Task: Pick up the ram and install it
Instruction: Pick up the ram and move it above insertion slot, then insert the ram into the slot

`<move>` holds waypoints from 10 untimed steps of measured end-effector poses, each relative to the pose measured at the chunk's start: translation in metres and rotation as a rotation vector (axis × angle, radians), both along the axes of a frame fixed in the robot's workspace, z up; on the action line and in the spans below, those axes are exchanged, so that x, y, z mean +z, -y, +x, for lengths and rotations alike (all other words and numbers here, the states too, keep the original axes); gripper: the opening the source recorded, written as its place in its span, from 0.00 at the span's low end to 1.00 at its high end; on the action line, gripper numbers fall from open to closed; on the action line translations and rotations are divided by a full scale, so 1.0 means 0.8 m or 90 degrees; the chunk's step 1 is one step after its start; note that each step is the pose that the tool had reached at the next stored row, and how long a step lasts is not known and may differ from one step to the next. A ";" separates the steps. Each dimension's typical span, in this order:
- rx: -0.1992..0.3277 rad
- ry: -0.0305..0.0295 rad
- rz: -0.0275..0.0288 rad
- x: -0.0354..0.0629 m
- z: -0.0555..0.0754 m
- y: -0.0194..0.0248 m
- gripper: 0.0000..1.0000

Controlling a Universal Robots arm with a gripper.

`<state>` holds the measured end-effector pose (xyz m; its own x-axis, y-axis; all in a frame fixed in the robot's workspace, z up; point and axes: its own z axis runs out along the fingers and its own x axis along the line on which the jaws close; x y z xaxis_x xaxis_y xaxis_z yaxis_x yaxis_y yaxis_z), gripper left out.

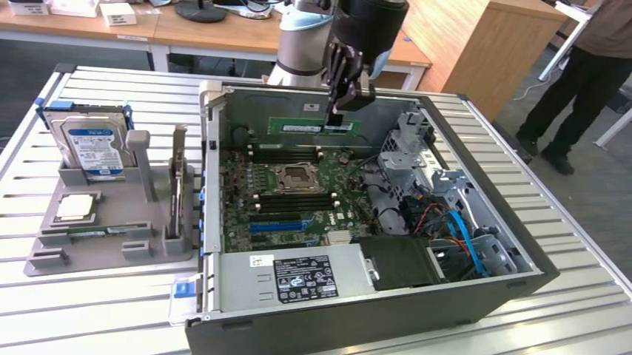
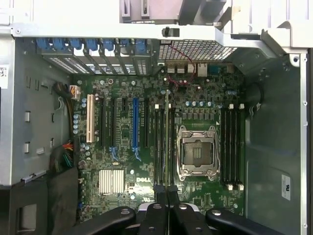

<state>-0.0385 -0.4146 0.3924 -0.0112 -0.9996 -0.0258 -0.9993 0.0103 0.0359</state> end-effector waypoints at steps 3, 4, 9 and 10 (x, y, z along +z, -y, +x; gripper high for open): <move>0.000 0.0000 0.0000 0.000 0.000 -0.0037 0.12; 0.000 0.0000 0.0000 0.000 0.000 -0.0042 0.12; 0.000 0.0000 0.0000 0.000 0.000 -0.0043 0.12; 0.000 0.0000 0.0000 0.000 0.000 -0.0043 0.12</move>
<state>-0.0386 -0.4112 0.3923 -0.0112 -0.9996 -0.0259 -0.9993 0.0103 0.0359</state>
